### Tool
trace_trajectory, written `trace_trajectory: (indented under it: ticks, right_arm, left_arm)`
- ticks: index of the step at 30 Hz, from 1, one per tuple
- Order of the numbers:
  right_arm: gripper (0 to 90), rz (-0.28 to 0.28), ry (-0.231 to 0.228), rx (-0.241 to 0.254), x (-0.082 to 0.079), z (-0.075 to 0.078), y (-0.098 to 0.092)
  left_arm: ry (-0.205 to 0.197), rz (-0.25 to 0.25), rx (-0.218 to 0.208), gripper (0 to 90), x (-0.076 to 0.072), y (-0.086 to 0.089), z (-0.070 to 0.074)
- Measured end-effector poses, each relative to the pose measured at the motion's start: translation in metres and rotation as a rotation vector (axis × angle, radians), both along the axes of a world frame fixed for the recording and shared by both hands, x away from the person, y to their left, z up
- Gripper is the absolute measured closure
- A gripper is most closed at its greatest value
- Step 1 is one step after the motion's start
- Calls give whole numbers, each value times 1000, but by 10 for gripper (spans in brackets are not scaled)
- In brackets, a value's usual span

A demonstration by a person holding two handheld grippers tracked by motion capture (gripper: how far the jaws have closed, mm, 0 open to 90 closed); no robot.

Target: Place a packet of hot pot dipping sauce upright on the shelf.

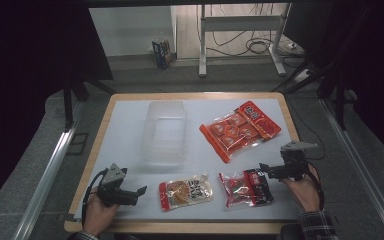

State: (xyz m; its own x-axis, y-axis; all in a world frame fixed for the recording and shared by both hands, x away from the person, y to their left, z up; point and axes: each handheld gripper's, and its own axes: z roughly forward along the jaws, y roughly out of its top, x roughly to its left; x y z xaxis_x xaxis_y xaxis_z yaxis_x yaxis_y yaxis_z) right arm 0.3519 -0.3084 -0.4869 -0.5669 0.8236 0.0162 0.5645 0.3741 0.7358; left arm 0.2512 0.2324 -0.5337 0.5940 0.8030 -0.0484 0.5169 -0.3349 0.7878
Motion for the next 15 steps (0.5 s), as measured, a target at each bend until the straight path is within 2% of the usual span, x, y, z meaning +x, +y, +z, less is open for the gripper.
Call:
trace_trajectory:
  ticks: [2, 8, 15]
  right_arm:
    - [5, -4, 1, -3, 4, 0, -1]
    - [5, -16, 2, -30, 19, 2, -4]
    - [6, -50, 3, -38, 37, 2, -8]
  left_arm:
    - [14, -2, 10, 13, 0, -1, -1]
    - [12, -8, 35, 8, 0, -4, -1]
    - [17, -1, 39, 7, 0, -4, -1]
